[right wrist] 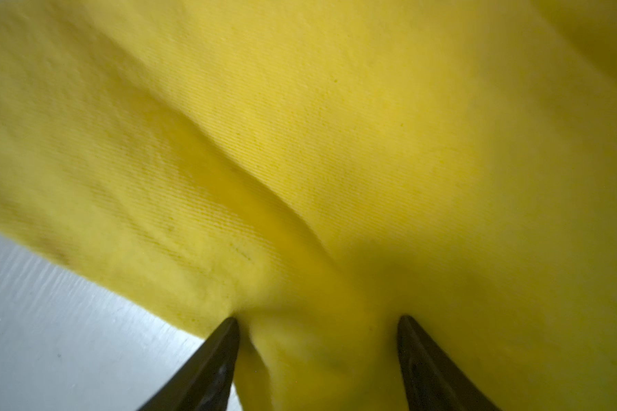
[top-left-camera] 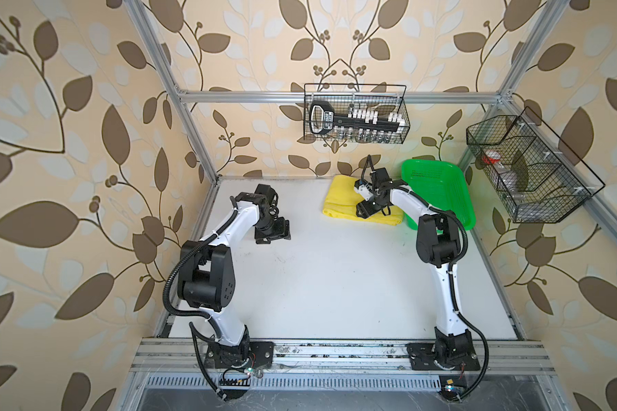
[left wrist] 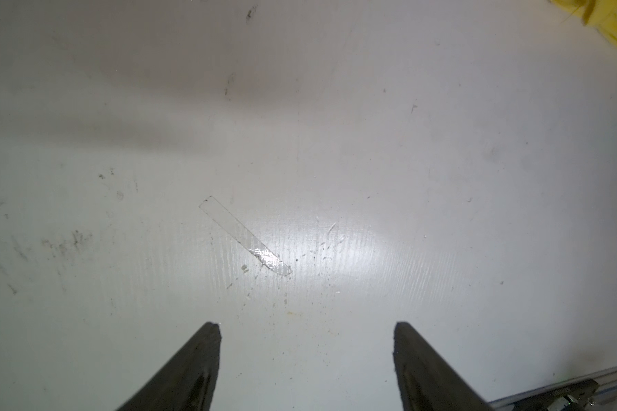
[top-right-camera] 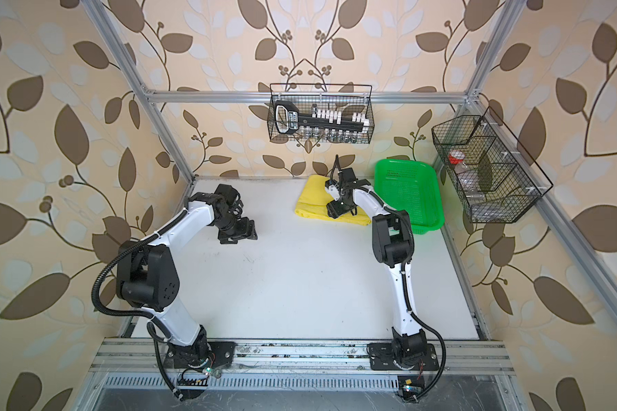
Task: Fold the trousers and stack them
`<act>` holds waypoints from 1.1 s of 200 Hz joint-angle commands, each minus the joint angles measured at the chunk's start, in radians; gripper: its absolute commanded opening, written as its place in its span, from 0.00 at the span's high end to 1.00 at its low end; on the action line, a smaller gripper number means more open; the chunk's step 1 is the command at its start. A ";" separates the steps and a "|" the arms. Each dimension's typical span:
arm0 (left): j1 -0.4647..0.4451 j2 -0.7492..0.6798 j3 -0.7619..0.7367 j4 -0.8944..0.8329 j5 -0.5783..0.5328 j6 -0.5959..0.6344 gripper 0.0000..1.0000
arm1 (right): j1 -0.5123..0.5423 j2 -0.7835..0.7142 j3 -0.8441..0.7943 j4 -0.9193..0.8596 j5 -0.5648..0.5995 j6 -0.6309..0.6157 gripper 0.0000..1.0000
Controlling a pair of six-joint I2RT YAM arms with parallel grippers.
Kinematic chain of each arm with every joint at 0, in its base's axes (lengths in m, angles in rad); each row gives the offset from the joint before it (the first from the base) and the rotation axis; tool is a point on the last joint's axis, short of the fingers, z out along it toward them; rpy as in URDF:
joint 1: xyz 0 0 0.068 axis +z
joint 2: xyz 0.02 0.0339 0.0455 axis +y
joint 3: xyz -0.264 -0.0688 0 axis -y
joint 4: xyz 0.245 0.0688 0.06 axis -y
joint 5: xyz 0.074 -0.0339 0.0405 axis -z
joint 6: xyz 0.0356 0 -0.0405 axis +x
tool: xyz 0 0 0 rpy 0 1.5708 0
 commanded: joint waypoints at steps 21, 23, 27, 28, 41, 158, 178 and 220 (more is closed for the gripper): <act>0.011 -0.008 0.004 0.012 0.034 -0.010 0.22 | 0.018 -0.153 -0.066 0.055 0.006 -0.031 0.26; 0.011 -0.010 0.002 0.013 0.035 -0.011 0.22 | 0.020 -0.164 -0.078 0.067 0.010 -0.032 0.26; 0.012 -0.012 0.000 0.016 0.036 -0.012 0.22 | 0.025 -0.186 -0.105 0.089 0.018 -0.030 0.25; 0.011 -0.013 0.000 0.017 0.036 -0.012 0.22 | 0.027 -0.189 -0.111 0.095 0.020 -0.031 0.25; 0.012 -0.020 -0.007 0.020 0.038 -0.011 0.22 | 0.036 -0.265 -0.202 0.147 0.016 -0.025 0.24; 0.184 -0.409 -0.592 0.797 -0.296 0.135 0.01 | -0.141 -1.172 -1.486 1.061 0.242 0.387 0.00; 0.197 -0.438 -0.759 1.058 -0.314 0.169 0.01 | -0.173 -1.251 -1.638 1.197 0.306 0.358 0.00; 0.215 -0.331 -0.832 1.320 -0.301 0.151 0.01 | -0.180 -1.247 -1.836 1.541 0.402 0.330 0.00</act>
